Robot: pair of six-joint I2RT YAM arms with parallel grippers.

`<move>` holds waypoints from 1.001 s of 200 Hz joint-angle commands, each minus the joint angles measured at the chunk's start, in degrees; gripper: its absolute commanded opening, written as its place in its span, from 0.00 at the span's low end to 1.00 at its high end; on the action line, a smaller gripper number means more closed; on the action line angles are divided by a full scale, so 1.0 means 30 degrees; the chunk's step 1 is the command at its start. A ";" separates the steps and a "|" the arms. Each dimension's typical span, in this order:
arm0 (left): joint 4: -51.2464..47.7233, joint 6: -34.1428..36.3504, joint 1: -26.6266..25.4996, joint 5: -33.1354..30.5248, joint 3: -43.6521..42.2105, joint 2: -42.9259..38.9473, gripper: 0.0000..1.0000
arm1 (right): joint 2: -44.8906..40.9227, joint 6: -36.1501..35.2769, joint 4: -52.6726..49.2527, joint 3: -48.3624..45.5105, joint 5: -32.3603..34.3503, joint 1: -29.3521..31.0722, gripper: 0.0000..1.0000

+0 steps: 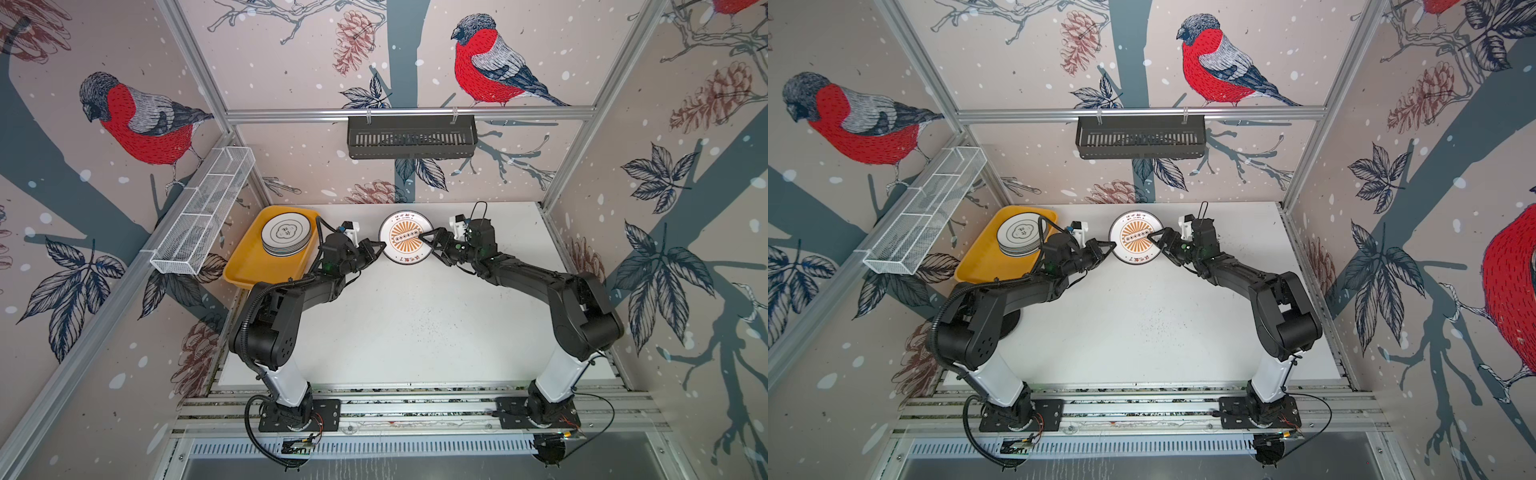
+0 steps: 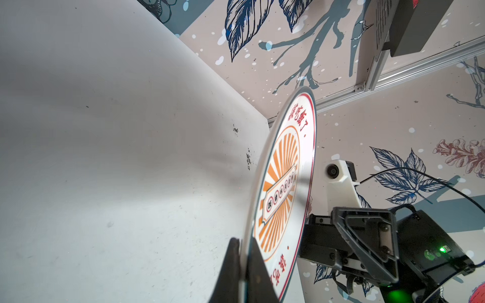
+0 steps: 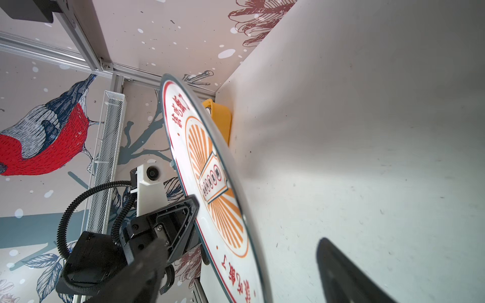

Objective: Place the plates into the plastic bin on the countertop
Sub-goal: 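Grasp the sunburst plate rim with the left gripper beside the right gripper, then carry the sunburst plate to the yellow bin with left gripper while right withdraws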

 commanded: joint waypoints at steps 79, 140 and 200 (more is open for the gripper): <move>0.1186 -0.0518 0.0294 0.0204 -0.0009 -0.0608 0.05 | -0.1023 -0.1656 -0.0372 0.0008 0.1112 -0.0010 1.00; 0.1399 -0.0987 0.0704 0.0441 -0.0218 -0.0746 0.05 | -0.1446 -0.2729 -0.0915 0.0089 0.1737 0.0010 1.00; 0.0659 -0.0819 0.1286 0.0752 -0.0138 -0.1011 0.05 | -0.2941 -0.4569 -0.2281 -0.0201 0.4440 0.0148 1.00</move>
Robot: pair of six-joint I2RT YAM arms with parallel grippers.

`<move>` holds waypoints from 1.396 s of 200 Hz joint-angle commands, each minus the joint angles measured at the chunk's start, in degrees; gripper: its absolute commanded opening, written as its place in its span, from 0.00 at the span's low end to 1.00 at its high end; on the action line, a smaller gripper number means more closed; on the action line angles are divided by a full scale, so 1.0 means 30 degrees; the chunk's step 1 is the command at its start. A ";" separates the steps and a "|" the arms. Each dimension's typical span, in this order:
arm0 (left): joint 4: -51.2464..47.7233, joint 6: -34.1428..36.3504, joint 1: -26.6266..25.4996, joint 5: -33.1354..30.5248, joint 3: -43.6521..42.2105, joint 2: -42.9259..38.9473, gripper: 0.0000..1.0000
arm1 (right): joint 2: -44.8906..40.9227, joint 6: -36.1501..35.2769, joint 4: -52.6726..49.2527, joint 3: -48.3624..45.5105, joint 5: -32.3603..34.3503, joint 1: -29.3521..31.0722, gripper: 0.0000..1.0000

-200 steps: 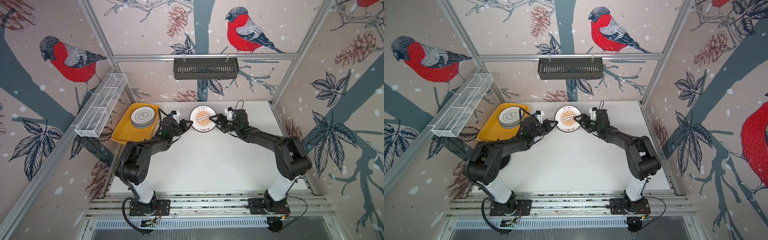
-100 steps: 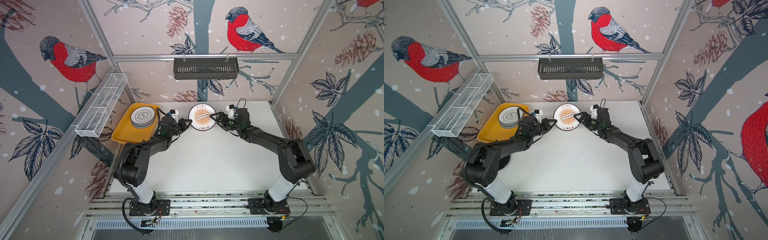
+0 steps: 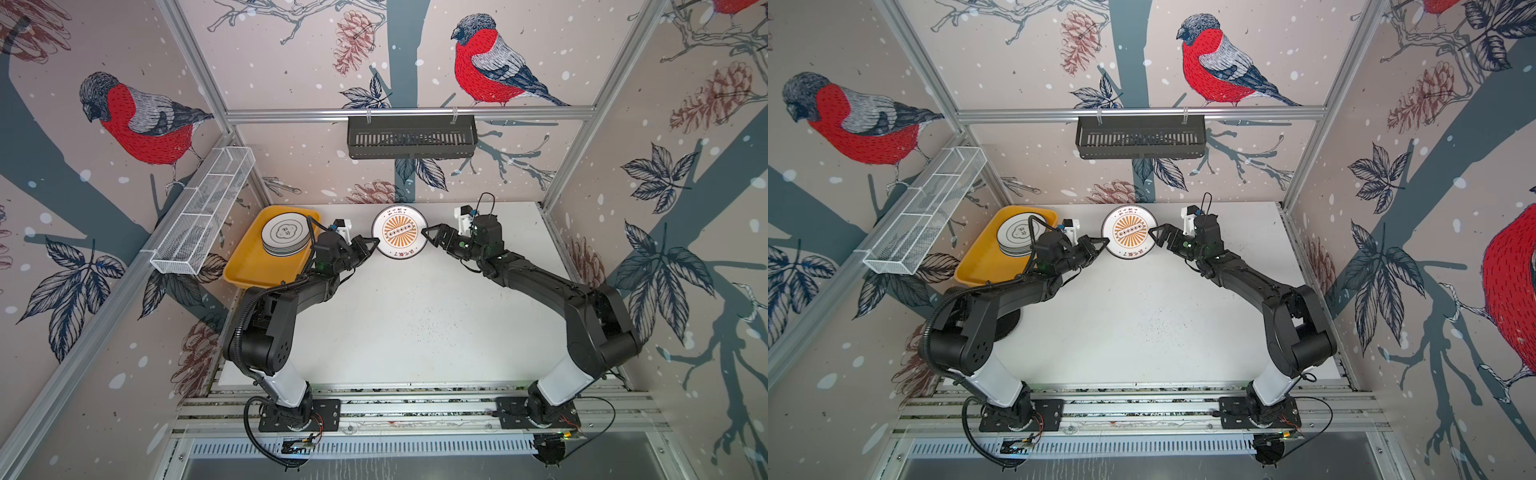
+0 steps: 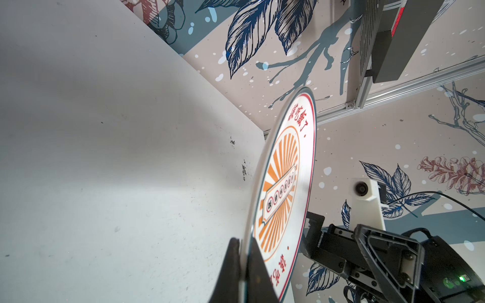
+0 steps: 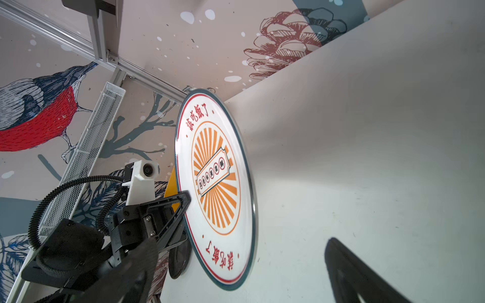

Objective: Place the plates into the plastic bin on the countertop
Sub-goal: 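Carry the sunburst plate to the yellow bin with left gripper while right withdraws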

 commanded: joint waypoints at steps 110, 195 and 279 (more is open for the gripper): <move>-0.0947 -0.0670 0.3876 0.1139 -0.0919 -0.1125 0.05 | -0.1939 0.0369 0.0542 -0.1813 0.3624 -0.0084 1.00; -0.5044 0.1810 0.8384 0.1226 -0.0306 -0.2214 0.05 | -0.3106 0.0189 0.0429 -0.2269 0.3092 -0.0167 0.99; -0.2706 0.0476 1.0902 0.3005 -0.0632 -0.0979 0.05 | -0.3252 0.0581 0.0729 -0.2208 0.2946 -0.0273 1.00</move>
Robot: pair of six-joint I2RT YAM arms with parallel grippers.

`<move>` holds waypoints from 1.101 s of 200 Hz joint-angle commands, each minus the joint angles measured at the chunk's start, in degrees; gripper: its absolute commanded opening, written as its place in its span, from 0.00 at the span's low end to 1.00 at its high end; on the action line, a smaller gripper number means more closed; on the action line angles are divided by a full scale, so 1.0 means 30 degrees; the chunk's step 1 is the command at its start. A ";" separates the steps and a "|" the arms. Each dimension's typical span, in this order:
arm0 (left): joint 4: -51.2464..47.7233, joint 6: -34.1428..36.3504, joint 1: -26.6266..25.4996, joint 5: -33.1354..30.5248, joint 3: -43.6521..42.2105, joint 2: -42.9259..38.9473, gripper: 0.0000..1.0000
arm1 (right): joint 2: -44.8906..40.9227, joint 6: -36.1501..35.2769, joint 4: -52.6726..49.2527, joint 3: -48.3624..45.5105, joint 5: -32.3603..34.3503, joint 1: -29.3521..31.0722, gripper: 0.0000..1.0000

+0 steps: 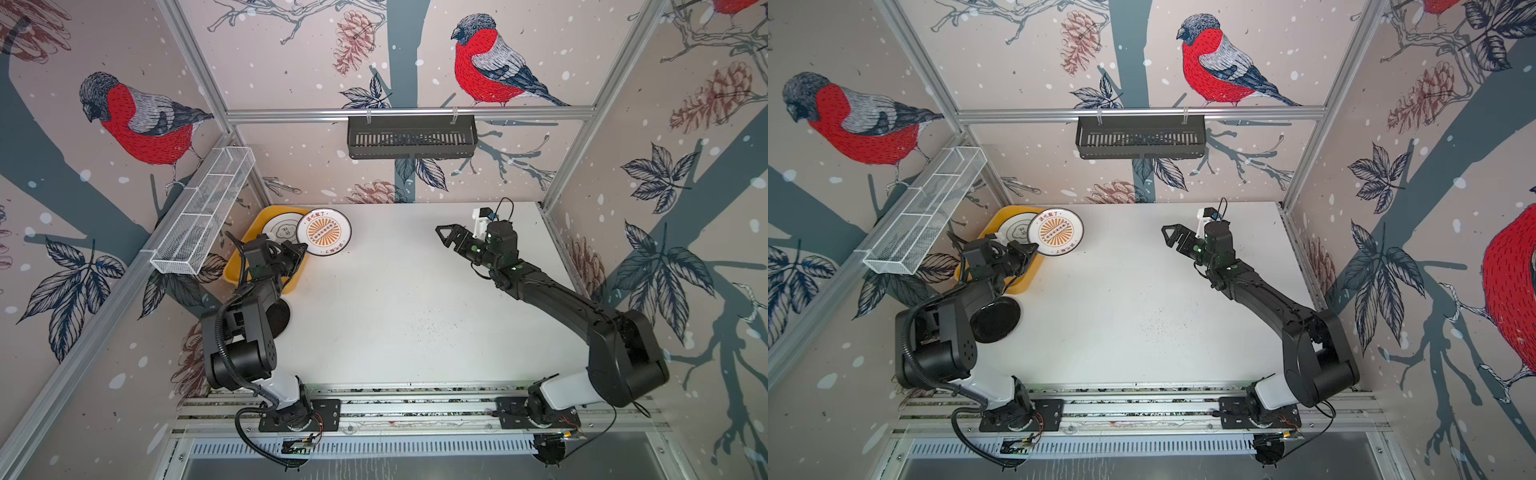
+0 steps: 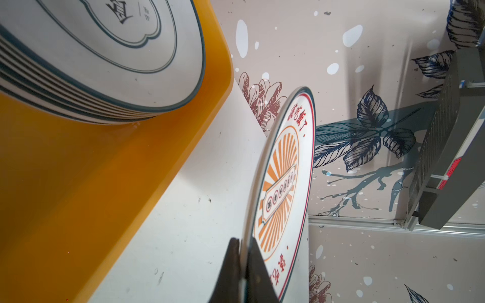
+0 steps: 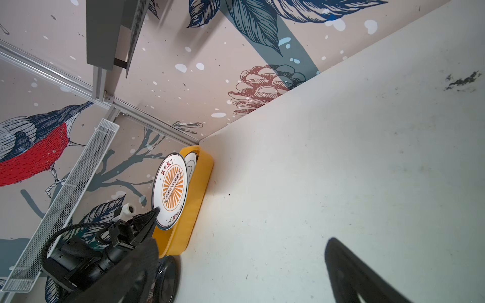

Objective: Place the plates into the plastic bin on the countertop
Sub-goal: 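Carry the sunburst plate to the yellow bin with left gripper while right withdraws, then lower the sunburst plate onto the plate stack in the bin with the left gripper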

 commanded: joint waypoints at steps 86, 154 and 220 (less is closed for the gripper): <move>0.6898 -0.4699 0.3405 0.2263 -0.0343 0.3027 0.05 | -0.0302 0.0468 0.0680 -0.0345 0.0170 -0.0152 1.00; 0.7155 -0.5540 0.4692 0.1452 0.0411 0.4403 0.05 | -0.0478 0.0513 0.0566 -0.0453 0.0553 -0.0250 1.00; 0.5447 -0.5220 0.4827 0.0353 0.2409 0.5867 0.05 | -0.0368 0.0849 0.0842 -0.0872 0.0508 -0.0300 1.00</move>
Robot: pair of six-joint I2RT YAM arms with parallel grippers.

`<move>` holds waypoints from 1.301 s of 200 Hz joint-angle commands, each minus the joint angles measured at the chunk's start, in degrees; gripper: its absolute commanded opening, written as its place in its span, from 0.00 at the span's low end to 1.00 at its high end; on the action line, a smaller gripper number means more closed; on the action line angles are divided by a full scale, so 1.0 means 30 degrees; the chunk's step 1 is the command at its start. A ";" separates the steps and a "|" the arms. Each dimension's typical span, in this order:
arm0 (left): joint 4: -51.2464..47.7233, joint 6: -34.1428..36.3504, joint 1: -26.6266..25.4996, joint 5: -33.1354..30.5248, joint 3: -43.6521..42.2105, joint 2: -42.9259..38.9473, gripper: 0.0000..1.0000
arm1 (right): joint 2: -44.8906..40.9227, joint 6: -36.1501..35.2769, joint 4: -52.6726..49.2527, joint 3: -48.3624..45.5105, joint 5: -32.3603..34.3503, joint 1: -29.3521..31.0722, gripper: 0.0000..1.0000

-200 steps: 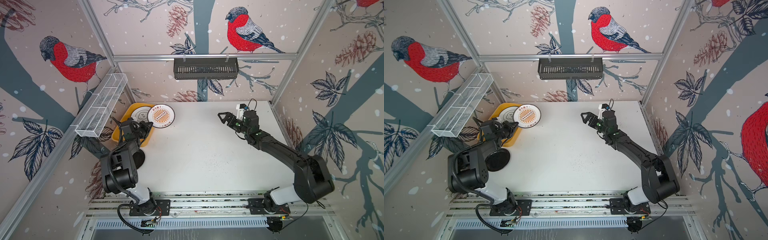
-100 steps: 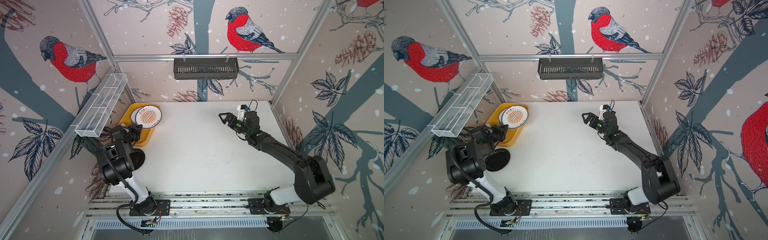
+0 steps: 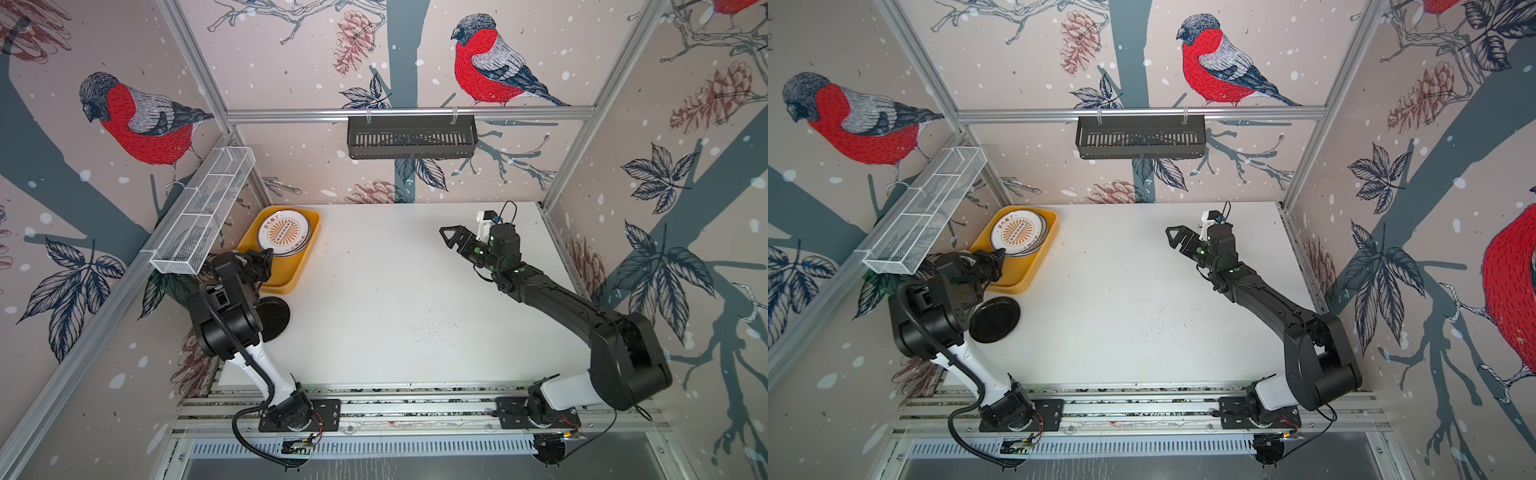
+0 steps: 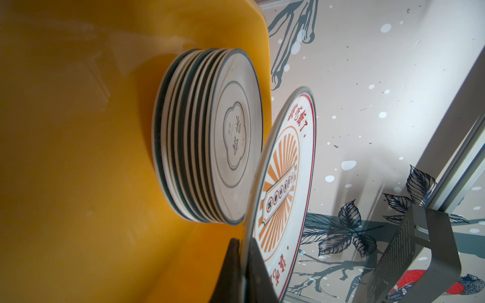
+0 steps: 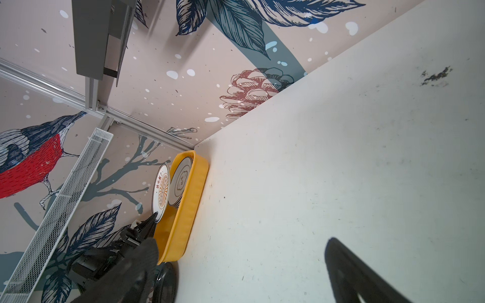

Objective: Place the plates into the plastic bin on the countertop
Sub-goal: 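Lower the sunburst plate onto the plate stack in the bin with the left gripper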

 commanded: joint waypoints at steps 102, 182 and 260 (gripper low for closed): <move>-0.3766 0.2097 -0.0112 -0.1775 0.3767 0.2017 0.07 | 0.0200 0.0729 0.0911 -0.0395 0.0129 -0.0060 1.00; -0.4911 0.1933 -0.0775 -0.2472 0.5277 0.3138 0.08 | 0.0091 0.0887 0.1028 -0.0907 0.0225 -0.0378 1.00; -0.6938 0.3174 -0.1123 -0.3380 0.6332 0.3080 0.16 | 0.0111 0.1065 0.1325 -0.1278 0.0061 -0.0748 1.00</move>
